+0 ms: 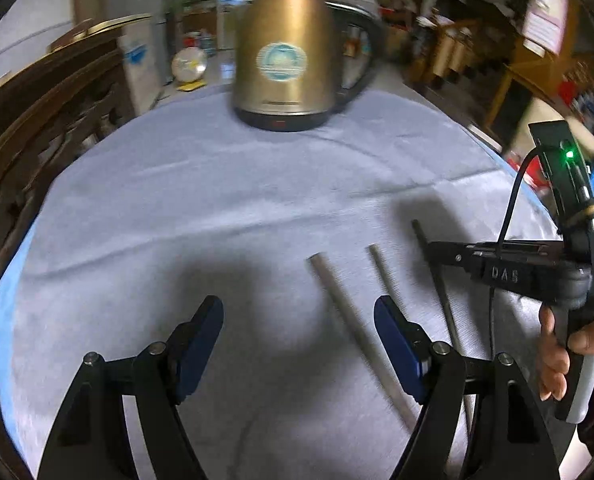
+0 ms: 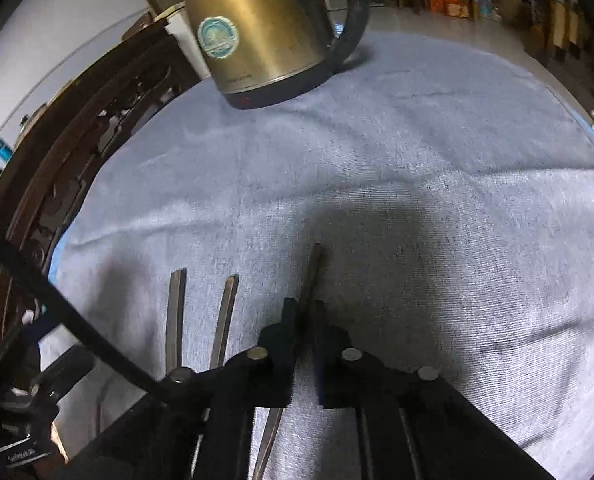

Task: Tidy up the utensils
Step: 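Grasp a dark chopstick with the left tool while the right tool grasps another, then lift both held chopsticks upright and carry them over the cup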

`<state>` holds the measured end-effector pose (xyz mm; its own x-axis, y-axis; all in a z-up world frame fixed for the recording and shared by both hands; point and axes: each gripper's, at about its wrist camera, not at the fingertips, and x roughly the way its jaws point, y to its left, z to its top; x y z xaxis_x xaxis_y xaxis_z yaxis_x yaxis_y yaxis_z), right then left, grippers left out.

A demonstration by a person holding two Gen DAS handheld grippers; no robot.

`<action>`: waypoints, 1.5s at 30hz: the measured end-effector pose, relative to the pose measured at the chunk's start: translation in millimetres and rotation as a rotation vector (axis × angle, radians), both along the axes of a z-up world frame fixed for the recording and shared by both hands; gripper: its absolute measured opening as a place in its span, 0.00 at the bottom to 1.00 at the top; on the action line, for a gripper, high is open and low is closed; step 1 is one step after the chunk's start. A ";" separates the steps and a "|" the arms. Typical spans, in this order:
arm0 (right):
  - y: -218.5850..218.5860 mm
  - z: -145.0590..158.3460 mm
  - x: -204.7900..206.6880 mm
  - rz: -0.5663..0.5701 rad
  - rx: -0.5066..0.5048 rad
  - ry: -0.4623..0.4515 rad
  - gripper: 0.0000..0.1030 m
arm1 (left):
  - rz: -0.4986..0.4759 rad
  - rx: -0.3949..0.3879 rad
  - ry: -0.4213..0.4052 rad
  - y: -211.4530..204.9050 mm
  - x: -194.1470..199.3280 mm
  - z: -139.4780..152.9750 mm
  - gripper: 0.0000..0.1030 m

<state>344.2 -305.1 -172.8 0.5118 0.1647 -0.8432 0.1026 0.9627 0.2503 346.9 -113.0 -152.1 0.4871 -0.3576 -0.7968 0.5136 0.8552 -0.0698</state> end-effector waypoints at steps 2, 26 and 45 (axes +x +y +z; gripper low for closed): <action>-5.4 -1.5 -4.8 -0.002 -0.006 -0.001 0.05 | -0.041 0.005 0.023 -16.9 6.3 -2.1 0.76; -56.6 12.5 -21.8 -0.112 0.167 0.005 0.35 | -0.150 -0.049 0.108 -47.6 14.4 -5.8 0.05; -7.8 3.8 2.5 -0.101 -0.137 0.054 0.08 | 0.094 -0.254 -0.177 89.2 -57.4 95.0 0.05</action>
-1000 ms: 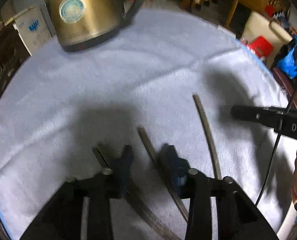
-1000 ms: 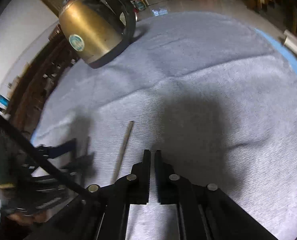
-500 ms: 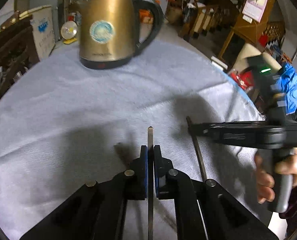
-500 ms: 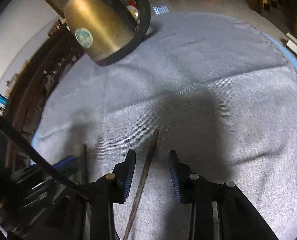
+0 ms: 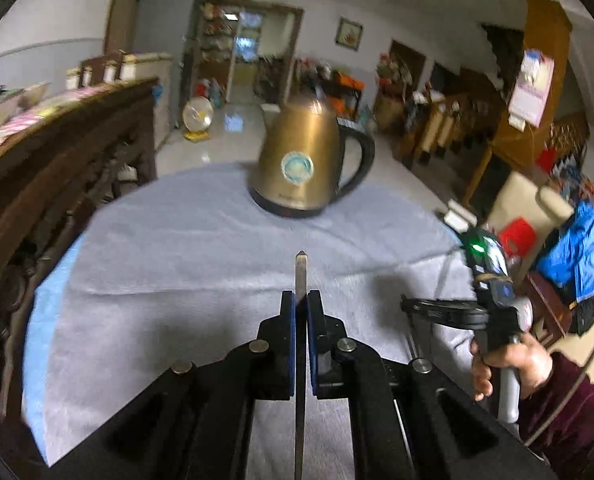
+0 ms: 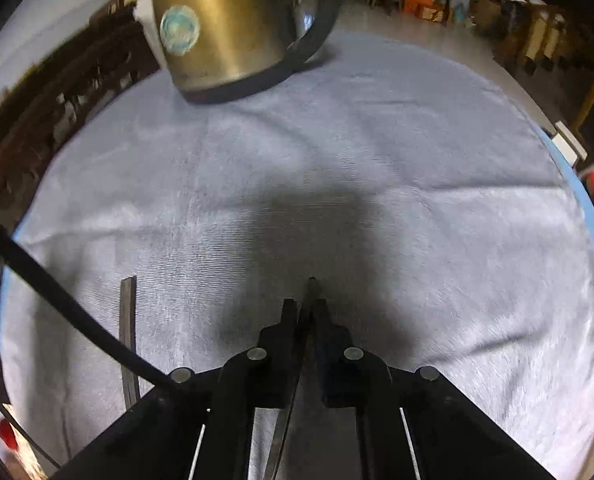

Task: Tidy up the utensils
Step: 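Lift both held chopsticks upright and carry them over the cup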

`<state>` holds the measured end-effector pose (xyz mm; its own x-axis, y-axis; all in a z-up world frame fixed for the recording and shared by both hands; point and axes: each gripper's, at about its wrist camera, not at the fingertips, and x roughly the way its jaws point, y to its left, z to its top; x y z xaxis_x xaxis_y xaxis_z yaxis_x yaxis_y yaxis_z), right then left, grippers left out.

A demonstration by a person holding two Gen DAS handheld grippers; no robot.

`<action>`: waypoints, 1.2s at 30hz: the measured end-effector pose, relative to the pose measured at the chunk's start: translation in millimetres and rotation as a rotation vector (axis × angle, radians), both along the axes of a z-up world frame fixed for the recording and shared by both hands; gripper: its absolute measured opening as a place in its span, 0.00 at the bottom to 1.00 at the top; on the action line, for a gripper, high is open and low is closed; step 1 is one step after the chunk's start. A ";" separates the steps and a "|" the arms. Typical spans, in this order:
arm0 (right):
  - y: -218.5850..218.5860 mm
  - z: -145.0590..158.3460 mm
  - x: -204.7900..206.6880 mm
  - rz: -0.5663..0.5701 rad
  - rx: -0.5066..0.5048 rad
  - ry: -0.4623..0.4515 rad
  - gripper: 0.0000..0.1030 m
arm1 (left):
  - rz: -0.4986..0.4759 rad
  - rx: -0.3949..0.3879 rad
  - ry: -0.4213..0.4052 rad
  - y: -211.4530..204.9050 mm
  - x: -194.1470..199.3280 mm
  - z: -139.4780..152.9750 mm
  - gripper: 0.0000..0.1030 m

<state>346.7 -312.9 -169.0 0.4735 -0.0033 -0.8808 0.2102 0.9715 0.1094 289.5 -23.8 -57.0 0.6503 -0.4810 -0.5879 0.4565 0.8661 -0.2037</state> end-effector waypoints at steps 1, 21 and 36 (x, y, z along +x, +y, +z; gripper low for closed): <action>-7.5 4.3 -11.7 -0.013 0.037 -0.042 0.08 | 0.013 -0.006 -0.013 3.0 -5.4 1.5 0.05; -28.1 136.0 -250.4 -0.154 0.087 -0.684 0.06 | 0.160 -0.129 -0.230 42.1 -150.2 60.0 0.05; 17.1 185.0 -324.1 -0.062 0.009 -0.863 0.06 | 0.156 -0.204 -0.291 38.5 -190.4 92.5 0.05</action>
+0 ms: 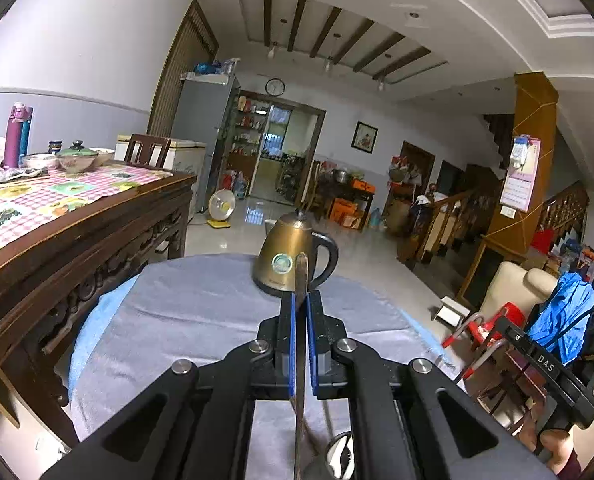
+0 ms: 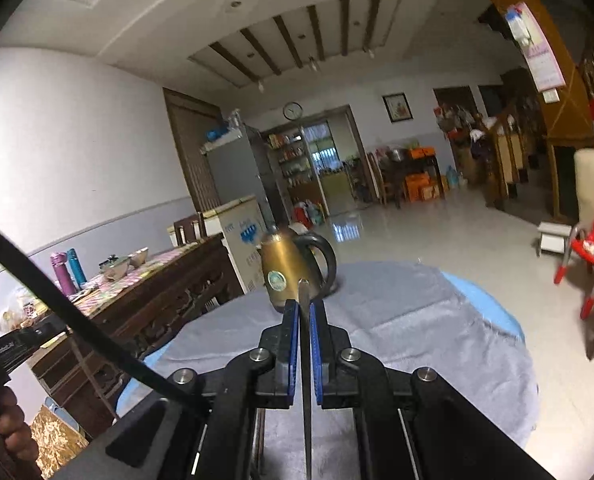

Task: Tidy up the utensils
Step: 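Lift both held chopsticks upright and carry them over the cup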

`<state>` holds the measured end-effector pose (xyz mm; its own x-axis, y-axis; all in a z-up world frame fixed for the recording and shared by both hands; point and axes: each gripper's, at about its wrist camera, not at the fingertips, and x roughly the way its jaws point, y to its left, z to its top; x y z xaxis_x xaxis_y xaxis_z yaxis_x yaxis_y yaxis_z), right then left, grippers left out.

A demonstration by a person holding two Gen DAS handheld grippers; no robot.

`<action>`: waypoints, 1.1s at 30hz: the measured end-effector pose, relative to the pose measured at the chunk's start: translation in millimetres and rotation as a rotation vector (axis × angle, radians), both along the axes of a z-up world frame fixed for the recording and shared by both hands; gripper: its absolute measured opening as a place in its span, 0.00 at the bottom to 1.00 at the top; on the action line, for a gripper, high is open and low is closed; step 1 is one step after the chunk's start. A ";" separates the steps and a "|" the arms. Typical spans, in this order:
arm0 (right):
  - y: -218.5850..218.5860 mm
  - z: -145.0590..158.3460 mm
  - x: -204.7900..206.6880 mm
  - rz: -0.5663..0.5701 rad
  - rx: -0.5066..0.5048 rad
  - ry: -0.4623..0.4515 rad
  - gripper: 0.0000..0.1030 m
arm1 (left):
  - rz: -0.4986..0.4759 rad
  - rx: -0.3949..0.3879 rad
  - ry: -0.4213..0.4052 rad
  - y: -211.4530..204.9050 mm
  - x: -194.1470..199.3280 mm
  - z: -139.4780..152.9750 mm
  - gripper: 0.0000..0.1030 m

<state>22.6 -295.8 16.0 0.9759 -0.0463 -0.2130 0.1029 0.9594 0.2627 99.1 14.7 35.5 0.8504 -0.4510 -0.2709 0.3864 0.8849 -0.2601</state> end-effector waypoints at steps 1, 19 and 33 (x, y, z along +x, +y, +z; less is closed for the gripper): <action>1.7 4.2 -2.8 0.008 -0.002 -0.008 0.06 | -0.007 -0.007 -0.005 -0.6 -1.6 2.2 0.05; 32.1 49.7 -41.8 0.099 -0.036 -0.119 0.06 | -0.076 -0.049 -0.050 -14.3 -19.7 24.7 0.05; 57.8 37.4 -34.7 0.175 -0.034 -0.101 0.06 | -0.088 -0.049 -0.045 -22.1 -21.5 17.4 0.05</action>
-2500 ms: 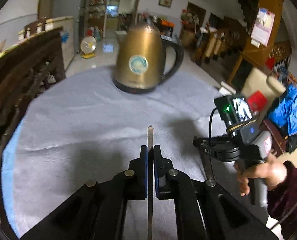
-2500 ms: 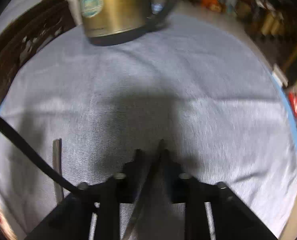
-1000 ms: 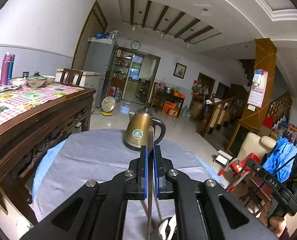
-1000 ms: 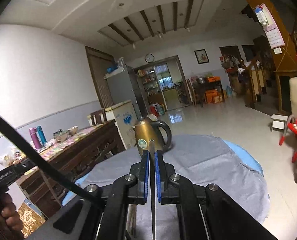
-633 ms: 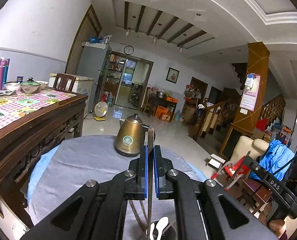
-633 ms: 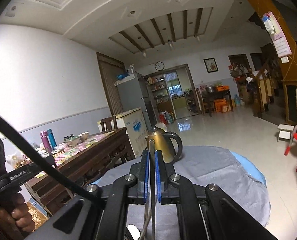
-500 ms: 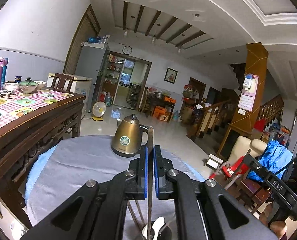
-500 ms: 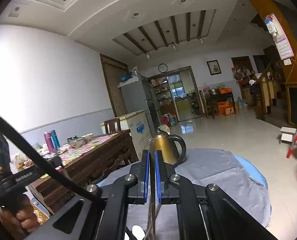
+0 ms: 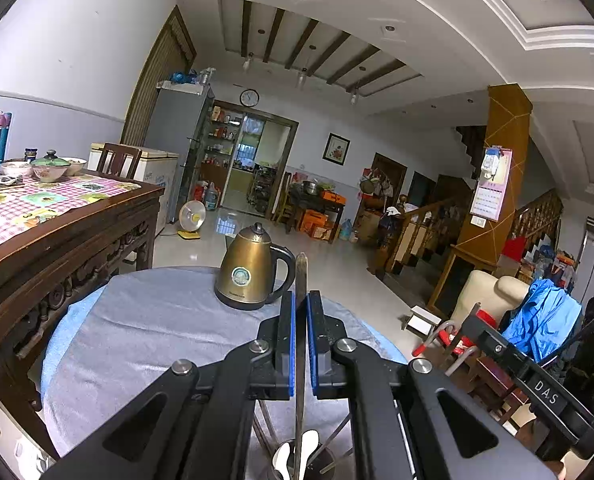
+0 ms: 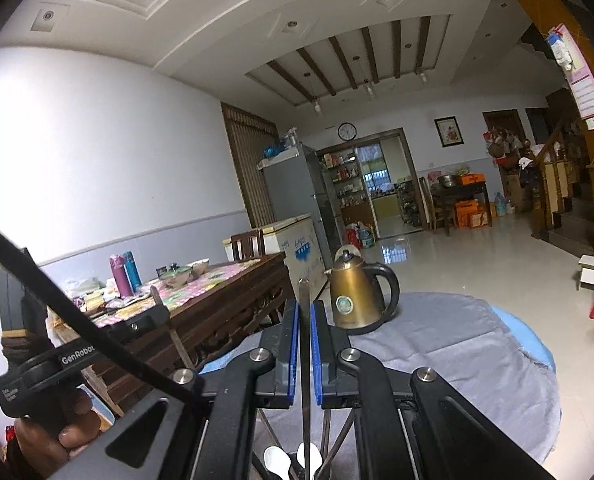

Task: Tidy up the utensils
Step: 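Lift both held chopsticks upright and carry them over the cup, then lower both chopsticks into the cup and open both tools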

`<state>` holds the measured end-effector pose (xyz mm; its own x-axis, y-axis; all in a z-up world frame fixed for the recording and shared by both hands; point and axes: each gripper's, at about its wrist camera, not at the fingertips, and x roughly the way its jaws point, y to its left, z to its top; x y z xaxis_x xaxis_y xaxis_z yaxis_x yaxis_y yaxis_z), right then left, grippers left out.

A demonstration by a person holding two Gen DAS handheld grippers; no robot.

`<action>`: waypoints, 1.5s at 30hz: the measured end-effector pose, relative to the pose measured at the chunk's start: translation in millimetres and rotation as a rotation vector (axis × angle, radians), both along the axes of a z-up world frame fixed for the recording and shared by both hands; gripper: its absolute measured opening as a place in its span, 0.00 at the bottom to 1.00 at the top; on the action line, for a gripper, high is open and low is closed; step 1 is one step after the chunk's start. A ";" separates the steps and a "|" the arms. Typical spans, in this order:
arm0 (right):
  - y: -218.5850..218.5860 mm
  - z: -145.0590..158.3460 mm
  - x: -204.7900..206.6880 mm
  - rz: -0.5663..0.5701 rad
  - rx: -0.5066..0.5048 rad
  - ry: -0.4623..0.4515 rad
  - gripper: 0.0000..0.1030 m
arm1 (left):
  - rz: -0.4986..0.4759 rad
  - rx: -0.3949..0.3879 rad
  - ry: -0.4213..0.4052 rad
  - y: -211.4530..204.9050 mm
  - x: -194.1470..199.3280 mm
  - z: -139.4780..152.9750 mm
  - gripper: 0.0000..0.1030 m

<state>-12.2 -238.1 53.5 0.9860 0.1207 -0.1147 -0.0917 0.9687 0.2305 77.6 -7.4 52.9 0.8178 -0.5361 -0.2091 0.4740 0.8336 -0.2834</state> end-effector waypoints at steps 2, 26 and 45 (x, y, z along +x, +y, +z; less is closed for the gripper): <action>0.3 -3.8 1.0 0.001 0.005 0.009 0.06 | 0.000 0.009 0.006 -2.7 1.5 -3.1 0.05; -1.2 -28.8 18.1 0.006 0.048 0.085 0.06 | -0.007 0.073 0.052 -25.6 10.7 -20.5 0.05; 1.2 -41.0 28.9 0.008 0.054 0.141 0.06 | 0.002 0.072 0.093 -28.1 21.2 -37.5 0.05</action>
